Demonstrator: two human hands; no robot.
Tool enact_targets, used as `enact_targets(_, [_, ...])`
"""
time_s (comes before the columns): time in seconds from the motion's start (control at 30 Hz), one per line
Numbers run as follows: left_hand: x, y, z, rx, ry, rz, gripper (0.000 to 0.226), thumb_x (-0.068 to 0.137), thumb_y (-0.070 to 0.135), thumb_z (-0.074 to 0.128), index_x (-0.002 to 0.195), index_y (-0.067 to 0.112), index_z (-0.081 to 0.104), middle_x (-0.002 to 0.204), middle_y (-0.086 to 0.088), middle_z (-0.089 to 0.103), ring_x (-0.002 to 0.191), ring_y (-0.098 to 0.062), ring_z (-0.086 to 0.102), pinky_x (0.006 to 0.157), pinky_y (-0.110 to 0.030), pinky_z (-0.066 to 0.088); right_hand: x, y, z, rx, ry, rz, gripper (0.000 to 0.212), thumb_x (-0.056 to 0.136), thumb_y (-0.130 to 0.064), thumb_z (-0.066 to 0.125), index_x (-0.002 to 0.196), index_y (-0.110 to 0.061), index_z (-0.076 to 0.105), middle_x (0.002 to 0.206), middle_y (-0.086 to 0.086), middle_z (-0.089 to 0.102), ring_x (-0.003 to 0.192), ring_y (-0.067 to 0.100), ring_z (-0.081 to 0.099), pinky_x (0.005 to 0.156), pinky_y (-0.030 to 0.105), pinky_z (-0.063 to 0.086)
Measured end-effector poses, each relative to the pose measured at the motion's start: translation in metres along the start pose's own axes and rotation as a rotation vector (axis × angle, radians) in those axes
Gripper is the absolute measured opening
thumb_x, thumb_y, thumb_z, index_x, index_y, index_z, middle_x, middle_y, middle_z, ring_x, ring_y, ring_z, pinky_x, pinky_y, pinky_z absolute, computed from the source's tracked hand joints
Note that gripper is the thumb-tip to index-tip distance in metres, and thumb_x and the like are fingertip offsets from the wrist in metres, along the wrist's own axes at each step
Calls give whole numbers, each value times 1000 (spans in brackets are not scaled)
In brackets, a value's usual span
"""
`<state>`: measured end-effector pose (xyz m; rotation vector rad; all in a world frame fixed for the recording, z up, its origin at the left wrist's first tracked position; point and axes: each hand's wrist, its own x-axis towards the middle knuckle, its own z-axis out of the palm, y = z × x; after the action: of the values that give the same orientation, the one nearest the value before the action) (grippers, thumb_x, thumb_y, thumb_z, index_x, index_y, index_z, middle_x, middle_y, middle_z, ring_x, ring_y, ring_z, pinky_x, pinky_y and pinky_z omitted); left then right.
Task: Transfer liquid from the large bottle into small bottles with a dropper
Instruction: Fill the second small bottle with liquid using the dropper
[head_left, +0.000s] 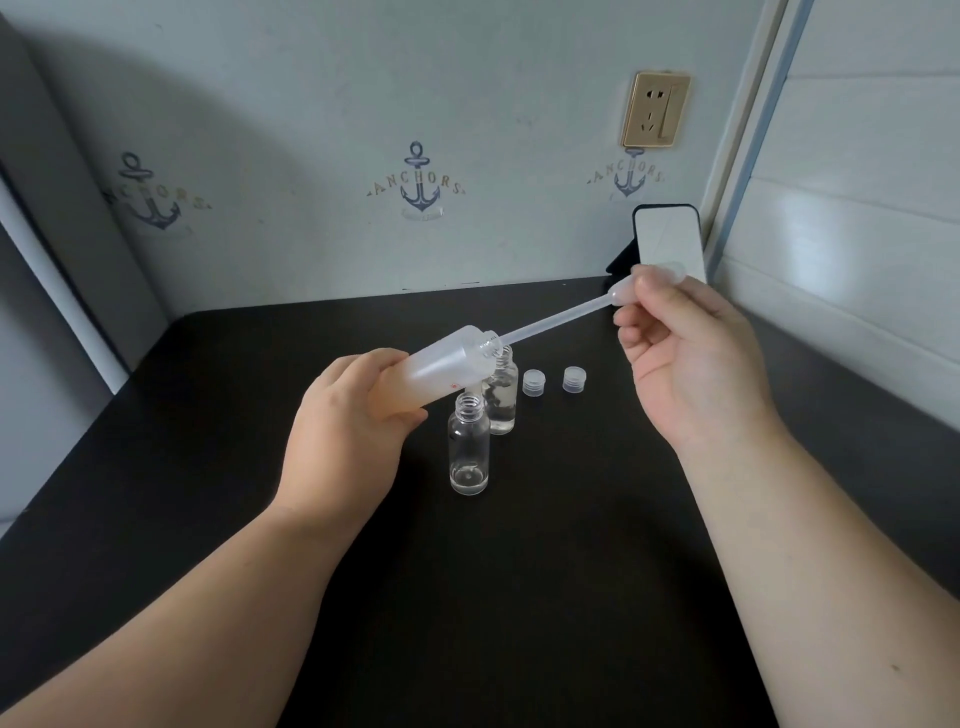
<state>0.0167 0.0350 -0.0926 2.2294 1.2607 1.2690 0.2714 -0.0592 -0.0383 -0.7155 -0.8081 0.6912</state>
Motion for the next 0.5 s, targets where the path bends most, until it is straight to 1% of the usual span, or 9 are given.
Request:
enact_targets(0.1, [0,1,0,7,-2,7,49,78,15,83,121,30,65,108,19,57,96,4,45,79,-5,32,-5,3,8,-85,-86,17,22,90,-7,64,80,-17,80,83,4,76,69,13,67,65,20,52])
enact_targets(0.23, [-1,2,-1,10,-8,15,49,78,15,83,121,30,66,109,19,57,98,4,45,79,-3,33,-10,7,15,-141,-125,51,16,85,-8,68,82,-18,81,85,8,77,70,17,71,65,21,53])
enact_targets(0.4, [-1,2,0,26,-12,16,51,78,17,83,123,32,66,109,22,54,99,3,43,80,-6,32,-13,12,18,-215,-160,84,7,82,-12,74,84,-14,81,88,10,78,76,19,74,67,21,55])
enact_targets(0.5, [-1,2,1,28,-11,22,50,78,18,83,123,31,66,108,22,55,97,6,42,79,-5,32,-15,15,19,-219,-209,101,9,80,-16,79,89,-14,81,90,12,78,82,21,75,71,22,55])
